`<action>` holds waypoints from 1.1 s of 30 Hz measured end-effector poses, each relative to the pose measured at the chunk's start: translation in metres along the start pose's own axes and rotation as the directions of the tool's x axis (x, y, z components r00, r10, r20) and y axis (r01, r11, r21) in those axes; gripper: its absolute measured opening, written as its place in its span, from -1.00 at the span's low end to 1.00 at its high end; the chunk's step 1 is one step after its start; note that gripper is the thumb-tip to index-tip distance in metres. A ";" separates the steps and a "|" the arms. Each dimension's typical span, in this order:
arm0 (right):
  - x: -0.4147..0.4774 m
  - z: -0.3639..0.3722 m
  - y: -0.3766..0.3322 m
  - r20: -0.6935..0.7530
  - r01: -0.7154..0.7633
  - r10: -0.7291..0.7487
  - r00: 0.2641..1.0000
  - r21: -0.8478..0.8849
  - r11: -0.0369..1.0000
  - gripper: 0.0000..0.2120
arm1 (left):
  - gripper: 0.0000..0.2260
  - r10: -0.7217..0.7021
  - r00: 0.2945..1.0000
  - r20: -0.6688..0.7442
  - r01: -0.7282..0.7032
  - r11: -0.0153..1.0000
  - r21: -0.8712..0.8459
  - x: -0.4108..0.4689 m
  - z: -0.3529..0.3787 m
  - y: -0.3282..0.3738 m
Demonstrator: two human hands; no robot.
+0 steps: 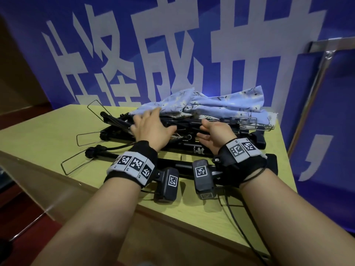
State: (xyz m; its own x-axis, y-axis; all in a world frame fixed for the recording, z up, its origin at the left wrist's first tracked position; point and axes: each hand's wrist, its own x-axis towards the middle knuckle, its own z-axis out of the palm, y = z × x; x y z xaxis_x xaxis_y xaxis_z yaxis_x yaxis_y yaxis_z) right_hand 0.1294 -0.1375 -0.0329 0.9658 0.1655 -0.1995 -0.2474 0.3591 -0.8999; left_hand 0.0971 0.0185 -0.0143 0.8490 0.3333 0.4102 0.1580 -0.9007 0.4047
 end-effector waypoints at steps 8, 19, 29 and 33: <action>-0.007 -0.001 -0.006 -0.089 0.072 -0.063 0.994 0.105 0.992 -0.76 | -0.62 0.197 0.869 0.454 -0.196 0.979 -0.050 0.012 0.028 0.024; -0.007 -0.001 -0.002 -0.176 0.144 -0.131 0.976 0.063 0.988 -0.70 | -0.70 0.134 0.891 0.434 -0.193 0.977 0.094 0.029 0.043 0.017; -0.003 -0.006 -0.002 -0.234 0.284 -0.258 0.937 0.085 0.955 -0.74 | -0.86 0.269 0.904 0.331 0.096 0.629 -0.772 0.009 0.028 0.011; -0.001 -0.008 -0.001 -0.238 0.287 -0.265 0.934 0.061 0.956 -0.75 | -0.98 0.226 0.946 0.232 0.053 0.598 -0.800 0.004 0.031 0.019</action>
State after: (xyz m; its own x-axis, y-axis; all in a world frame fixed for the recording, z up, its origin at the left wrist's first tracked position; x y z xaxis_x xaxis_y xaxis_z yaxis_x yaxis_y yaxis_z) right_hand 0.1293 -0.1452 -0.0345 0.9865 -0.1588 -0.0401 0.0356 0.4471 -0.8938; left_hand 0.1186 -0.0058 -0.0305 0.9558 0.0468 0.2902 -0.2640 -0.2976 0.9175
